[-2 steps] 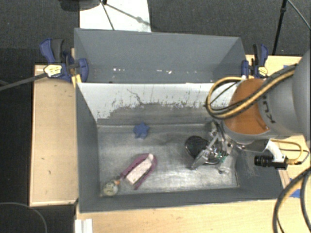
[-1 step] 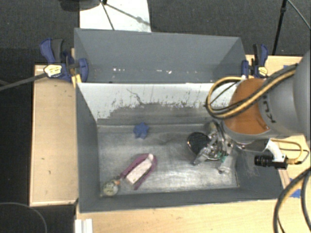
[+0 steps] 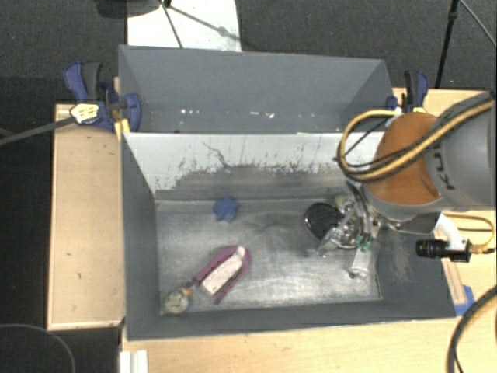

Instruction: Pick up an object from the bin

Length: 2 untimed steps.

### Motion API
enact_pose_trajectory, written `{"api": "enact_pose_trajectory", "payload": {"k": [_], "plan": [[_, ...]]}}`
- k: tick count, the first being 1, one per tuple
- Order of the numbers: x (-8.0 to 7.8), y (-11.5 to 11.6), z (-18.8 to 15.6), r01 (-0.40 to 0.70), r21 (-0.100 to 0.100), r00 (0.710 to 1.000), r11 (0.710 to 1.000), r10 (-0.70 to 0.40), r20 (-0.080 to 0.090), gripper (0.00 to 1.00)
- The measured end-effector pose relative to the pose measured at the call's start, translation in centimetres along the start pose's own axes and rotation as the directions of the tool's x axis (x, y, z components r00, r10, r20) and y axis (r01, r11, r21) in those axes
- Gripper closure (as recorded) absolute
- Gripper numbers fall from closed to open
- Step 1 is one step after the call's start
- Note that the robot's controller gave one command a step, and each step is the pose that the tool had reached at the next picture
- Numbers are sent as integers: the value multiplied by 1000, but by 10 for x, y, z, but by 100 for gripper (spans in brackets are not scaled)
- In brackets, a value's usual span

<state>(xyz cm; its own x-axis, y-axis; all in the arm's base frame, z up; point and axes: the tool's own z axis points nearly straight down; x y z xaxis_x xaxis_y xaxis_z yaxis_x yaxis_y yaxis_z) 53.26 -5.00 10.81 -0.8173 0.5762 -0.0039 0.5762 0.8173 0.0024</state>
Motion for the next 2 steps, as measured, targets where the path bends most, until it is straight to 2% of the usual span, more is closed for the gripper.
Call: {"api": "enact_pose_trajectory", "payload": {"k": [1, 2], "plan": [[-1, 1, -51, 10, 0, 1000, 1000, -10, 1, 100], [-2, 1, -57, 17, 1, 1000, 1000, -17, -1, 100]]}}
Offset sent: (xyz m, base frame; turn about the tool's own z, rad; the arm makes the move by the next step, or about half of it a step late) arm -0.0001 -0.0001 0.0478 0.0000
